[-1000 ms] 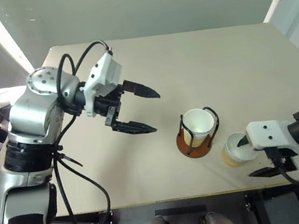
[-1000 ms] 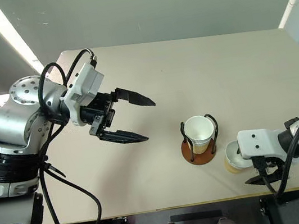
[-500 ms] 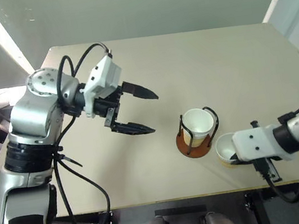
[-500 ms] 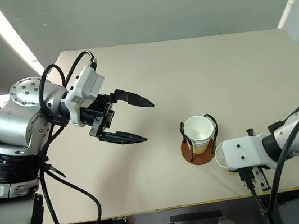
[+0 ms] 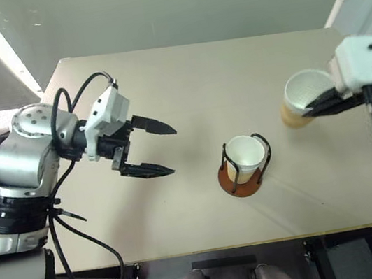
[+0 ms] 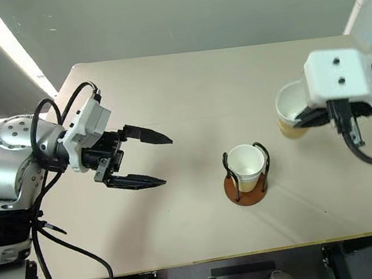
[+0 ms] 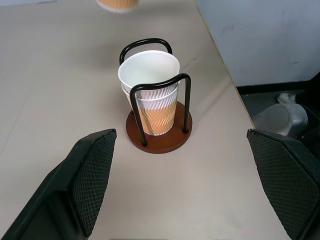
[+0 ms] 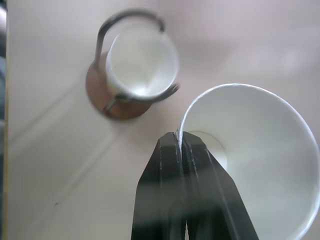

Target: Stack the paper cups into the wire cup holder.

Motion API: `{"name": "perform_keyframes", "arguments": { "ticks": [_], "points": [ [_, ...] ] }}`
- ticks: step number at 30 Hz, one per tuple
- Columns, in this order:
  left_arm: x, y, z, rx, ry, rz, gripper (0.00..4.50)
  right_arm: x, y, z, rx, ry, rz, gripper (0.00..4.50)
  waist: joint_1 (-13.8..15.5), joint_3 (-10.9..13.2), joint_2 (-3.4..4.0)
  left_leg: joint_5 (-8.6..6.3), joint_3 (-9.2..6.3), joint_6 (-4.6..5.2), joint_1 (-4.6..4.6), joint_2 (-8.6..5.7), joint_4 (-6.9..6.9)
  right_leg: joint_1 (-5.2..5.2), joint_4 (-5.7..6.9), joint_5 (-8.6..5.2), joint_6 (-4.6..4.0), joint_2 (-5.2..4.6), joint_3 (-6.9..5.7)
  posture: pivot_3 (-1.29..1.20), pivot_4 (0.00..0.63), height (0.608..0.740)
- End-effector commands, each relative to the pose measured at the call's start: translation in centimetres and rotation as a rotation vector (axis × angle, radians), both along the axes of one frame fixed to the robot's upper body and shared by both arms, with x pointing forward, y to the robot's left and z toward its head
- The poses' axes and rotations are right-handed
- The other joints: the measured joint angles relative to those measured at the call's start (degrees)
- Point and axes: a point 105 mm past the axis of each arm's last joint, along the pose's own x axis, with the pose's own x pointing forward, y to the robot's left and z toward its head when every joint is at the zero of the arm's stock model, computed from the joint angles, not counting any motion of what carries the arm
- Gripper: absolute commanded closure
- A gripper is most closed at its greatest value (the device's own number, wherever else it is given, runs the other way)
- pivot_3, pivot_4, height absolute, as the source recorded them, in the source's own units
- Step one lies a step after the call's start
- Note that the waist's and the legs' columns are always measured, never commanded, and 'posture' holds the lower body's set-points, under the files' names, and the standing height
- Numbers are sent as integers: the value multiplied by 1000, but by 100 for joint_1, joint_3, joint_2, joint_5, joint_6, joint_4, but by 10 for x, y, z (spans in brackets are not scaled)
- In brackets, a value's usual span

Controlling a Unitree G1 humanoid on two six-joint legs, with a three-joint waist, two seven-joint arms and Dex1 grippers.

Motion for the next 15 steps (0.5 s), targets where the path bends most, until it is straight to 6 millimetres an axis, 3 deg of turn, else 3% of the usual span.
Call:
{"name": "perform_keyframes", "arguments": {
  "ticks": [1,6,15],
  "points": [
    [-9,-1,9,-14,-39,-39,0,-11,20,2,54,50,99,4481,-10,0,0,0,0,0,2,0,0,1,1,-1,-2,1,-1,0,150,740],
    [-15,2,4,4,-17,-62,0,-21,38,-13,79,124,167,4481,-7,1,2,0,-2,0,-3,0,-3,-2,-4,-3,-5,1,-2,0,150,740],
    [-17,0,6,4,-25,-62,0,-12,45,-31,61,118,188,4481,-12,1,2,2,-2,-2,1,0,1,0,3,-3,-6,0,-2,0,150,740]
  ]
}}
